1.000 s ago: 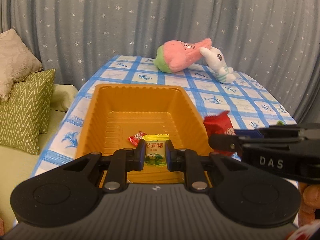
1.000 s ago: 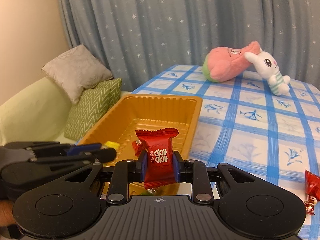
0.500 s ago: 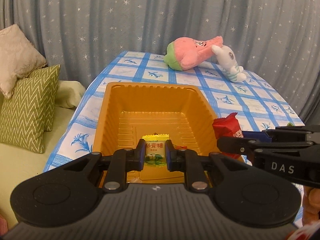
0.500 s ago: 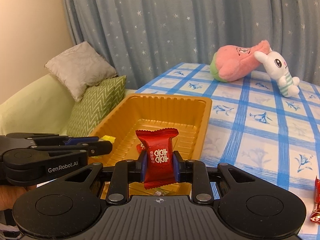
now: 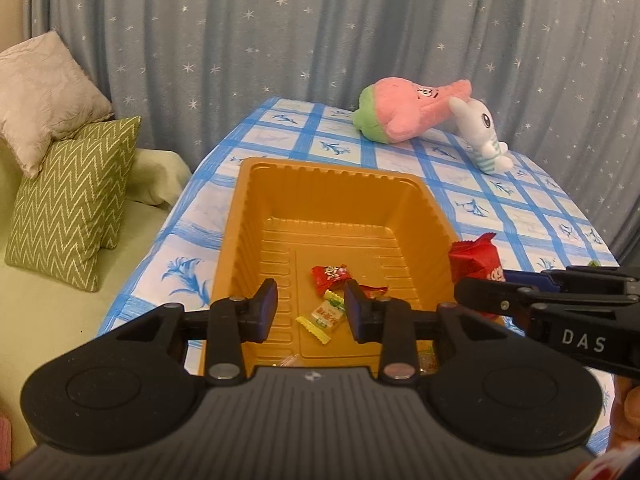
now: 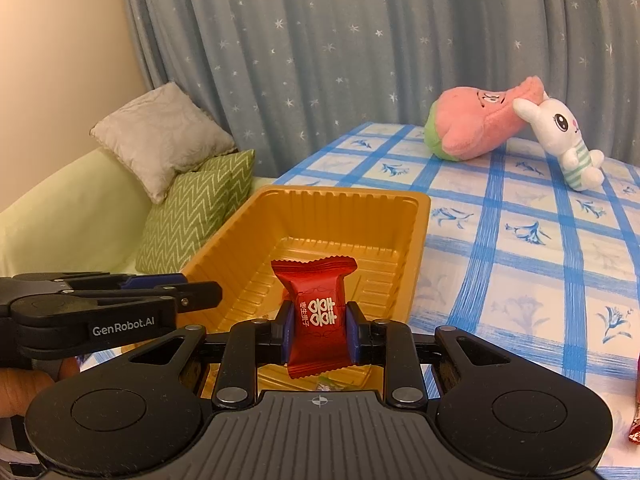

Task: Organize snacks
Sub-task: 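Open the left tool to drop the yellow candy while the right tool drops the red packet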

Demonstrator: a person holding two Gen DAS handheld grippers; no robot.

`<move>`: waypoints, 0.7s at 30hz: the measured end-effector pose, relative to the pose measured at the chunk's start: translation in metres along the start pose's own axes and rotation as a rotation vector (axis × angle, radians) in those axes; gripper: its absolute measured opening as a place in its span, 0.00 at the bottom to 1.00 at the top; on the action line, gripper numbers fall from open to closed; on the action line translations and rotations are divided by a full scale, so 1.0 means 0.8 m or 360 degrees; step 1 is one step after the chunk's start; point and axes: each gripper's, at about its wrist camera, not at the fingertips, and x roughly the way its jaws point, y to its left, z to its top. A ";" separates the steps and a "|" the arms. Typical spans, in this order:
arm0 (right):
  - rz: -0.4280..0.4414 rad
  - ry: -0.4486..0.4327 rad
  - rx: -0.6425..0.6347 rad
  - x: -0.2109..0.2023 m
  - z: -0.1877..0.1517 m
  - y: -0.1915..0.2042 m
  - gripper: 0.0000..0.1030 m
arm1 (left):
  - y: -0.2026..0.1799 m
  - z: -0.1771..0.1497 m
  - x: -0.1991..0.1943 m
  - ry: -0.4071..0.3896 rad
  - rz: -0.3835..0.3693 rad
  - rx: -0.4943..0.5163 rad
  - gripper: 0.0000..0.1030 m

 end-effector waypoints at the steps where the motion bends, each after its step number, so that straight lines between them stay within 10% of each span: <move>1: 0.0000 0.0000 -0.0001 0.000 0.000 0.000 0.26 | 0.000 0.000 0.000 0.0001 0.0001 -0.0001 0.31; 18: 0.0061 -0.0046 0.0030 0.011 0.012 0.003 0.28 | 0.002 -0.003 0.000 0.0002 0.0008 -0.0021 0.32; 21: 0.0046 -0.0064 0.0079 0.010 0.013 -0.001 0.58 | 0.001 -0.003 0.001 0.0001 0.0009 -0.0026 0.33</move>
